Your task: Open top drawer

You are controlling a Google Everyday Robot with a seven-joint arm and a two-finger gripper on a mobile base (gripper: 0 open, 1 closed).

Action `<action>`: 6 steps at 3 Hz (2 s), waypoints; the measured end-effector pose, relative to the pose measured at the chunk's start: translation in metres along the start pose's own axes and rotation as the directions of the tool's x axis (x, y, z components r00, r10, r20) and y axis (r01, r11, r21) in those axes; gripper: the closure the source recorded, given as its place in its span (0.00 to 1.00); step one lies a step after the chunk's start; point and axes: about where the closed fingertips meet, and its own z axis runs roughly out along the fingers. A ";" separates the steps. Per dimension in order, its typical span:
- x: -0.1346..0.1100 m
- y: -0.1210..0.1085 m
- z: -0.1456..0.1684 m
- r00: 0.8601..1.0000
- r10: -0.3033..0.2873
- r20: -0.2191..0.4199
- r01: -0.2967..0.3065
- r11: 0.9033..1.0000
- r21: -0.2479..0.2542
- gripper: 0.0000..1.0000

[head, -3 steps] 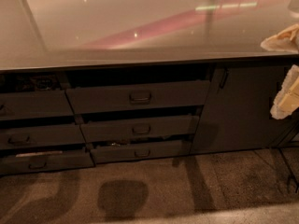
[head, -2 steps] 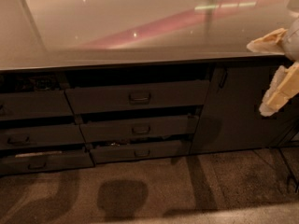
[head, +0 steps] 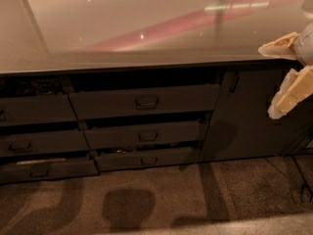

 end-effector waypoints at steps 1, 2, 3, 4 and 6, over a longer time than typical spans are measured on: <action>0.013 -0.028 0.038 0.995 0.082 0.063 -0.079 0.996 -0.051 0.00; 0.011 -0.052 0.086 0.987 0.116 0.114 -0.100 0.986 -0.134 0.00; -0.018 -0.054 0.129 0.992 0.064 0.111 -0.036 0.970 -0.239 0.00; -0.020 -0.055 0.133 0.992 0.062 0.114 -0.034 0.971 -0.236 0.00; -0.034 -0.058 0.147 0.999 0.038 0.003 -0.037 0.985 -0.170 0.00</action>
Offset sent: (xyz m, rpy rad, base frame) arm 0.1089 0.0427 -0.1065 0.2383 0.2225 0.0308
